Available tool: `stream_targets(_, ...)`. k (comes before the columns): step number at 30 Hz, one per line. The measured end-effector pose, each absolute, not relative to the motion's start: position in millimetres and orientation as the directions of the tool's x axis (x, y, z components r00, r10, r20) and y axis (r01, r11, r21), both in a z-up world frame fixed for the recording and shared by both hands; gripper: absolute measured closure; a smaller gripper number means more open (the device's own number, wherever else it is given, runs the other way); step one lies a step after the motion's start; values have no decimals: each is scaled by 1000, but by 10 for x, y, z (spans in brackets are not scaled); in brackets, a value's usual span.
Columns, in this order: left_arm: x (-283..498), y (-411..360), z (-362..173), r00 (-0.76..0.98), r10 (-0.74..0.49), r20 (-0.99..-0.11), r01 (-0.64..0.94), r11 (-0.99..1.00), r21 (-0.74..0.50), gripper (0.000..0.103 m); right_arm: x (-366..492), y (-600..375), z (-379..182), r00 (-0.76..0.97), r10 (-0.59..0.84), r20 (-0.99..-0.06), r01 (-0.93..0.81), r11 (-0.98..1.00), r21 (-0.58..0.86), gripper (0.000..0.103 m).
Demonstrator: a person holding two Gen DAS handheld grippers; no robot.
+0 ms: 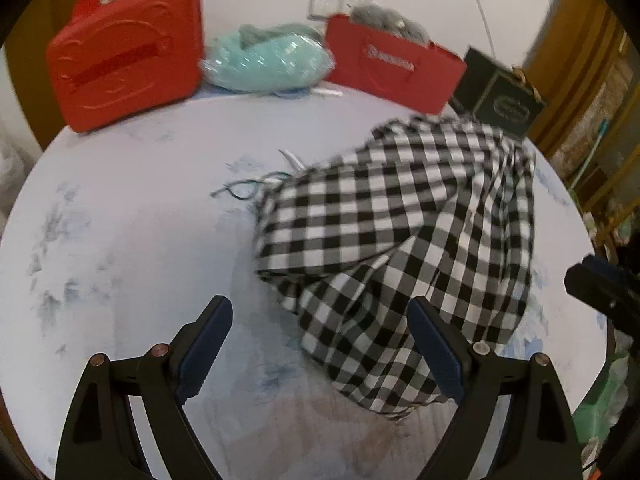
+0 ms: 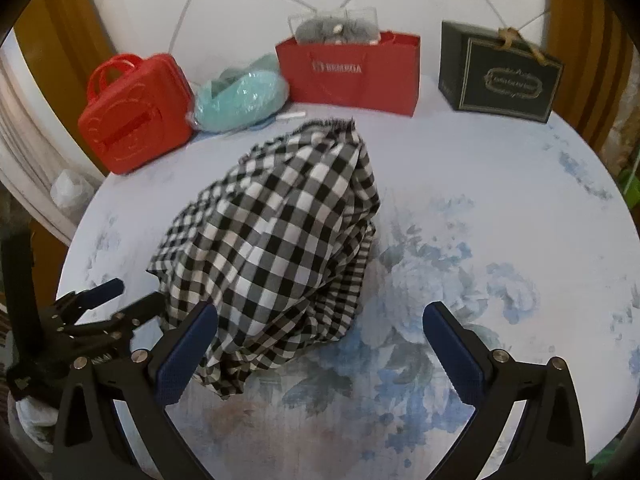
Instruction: Fold clothes
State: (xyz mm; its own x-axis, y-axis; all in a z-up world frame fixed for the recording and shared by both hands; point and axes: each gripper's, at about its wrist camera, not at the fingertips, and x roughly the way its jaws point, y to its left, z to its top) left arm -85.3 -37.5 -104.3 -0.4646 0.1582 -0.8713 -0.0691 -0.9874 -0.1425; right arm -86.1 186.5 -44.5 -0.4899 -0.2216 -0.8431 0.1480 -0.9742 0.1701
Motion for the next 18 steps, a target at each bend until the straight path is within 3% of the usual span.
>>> stream_targets(3, -943, -237, -1214, -428, 176, -886, -111, -984, -142, 17, -925, 1902, -511, -472, -215, -855, 129, -976, 174, 0)
stream_targets(4, -968, -198, -1258, -421, 179, -889, -121, -983, -141, 26, -944, 1923, -519, -470, -213, -857, 122, -977, 175, 0)
stream_targets(5, -995, -161, -1300, -413, 180, -893, -132, -982, -137, 44, -968, 1947, -522, -469, -208, -858, 115, -978, 173, 0)
stream_targets(6, -1022, -140, -1334, -401, 180, -898, -139, -981, -134, 56, -991, 1965, -521, -469, -203, -859, 111, -979, 171, 0)
stream_targets(7, -1048, -129, -1362, -388, 178, -904, -142, -981, -132, 81, -1015, 1981, -520, -469, -201, -860, 108, -980, 170, 0)
stream_targets(8, -1075, -118, -1390, -375, 176, -910, -145, -981, -130, 94, -1040, 1991, -521, -467, -202, -861, 108, -979, 172, 0)
stream_targets(12, -1101, -310, -1285, -412, 166, -896, -100, -986, -137, 97, -1126, 1990, -520, -462, -214, -861, 119, -977, 179, 0)
stream_targets(15, -1105, -674, -1099, -489, 73, -869, -1, -997, -83, 97, -1190, 1970, -500, -469, -224, -854, 134, -974, 181, 16)
stream_targets(18, -1118, -1106, -985, -527, -24, -849, 114, -993, -42, 97, -1252, 1949, -470, -475, -241, -846, 145, -970, 194, 19)
